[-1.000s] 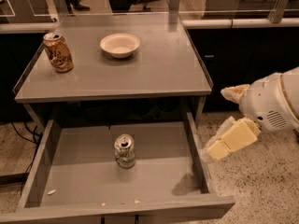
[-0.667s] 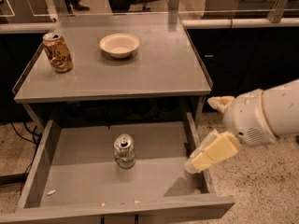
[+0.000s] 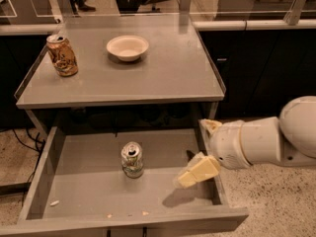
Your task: Pick 7up can from top drawer and place on counter
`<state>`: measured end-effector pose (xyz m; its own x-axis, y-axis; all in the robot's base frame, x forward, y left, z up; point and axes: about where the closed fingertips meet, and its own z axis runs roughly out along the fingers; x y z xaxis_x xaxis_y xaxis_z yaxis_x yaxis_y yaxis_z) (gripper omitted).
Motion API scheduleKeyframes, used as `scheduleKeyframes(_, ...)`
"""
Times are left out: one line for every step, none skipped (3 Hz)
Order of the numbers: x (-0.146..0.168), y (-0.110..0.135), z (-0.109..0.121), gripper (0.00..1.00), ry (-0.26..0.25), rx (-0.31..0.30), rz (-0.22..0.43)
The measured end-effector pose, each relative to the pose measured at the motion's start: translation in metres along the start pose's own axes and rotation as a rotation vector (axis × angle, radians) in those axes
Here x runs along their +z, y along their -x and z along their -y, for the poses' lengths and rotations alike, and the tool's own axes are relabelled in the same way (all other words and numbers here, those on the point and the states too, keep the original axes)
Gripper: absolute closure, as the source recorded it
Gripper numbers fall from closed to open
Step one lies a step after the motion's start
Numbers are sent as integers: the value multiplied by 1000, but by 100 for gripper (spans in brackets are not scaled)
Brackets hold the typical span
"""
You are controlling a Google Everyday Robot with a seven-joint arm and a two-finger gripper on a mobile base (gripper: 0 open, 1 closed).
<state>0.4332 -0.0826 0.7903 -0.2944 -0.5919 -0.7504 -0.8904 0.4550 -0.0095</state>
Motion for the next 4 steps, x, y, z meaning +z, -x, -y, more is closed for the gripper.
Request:
scheduleKeyframes(43, -14, 15, 0, 16, 14, 0)
scheduleKeyframes(60, -13, 8, 0, 23, 8, -3)
scheduleKeyframes(85, -12, 3, 0, 44, 18, 10)
scheduleKeyframes(112, -14, -1, 0, 59, 35, 28)
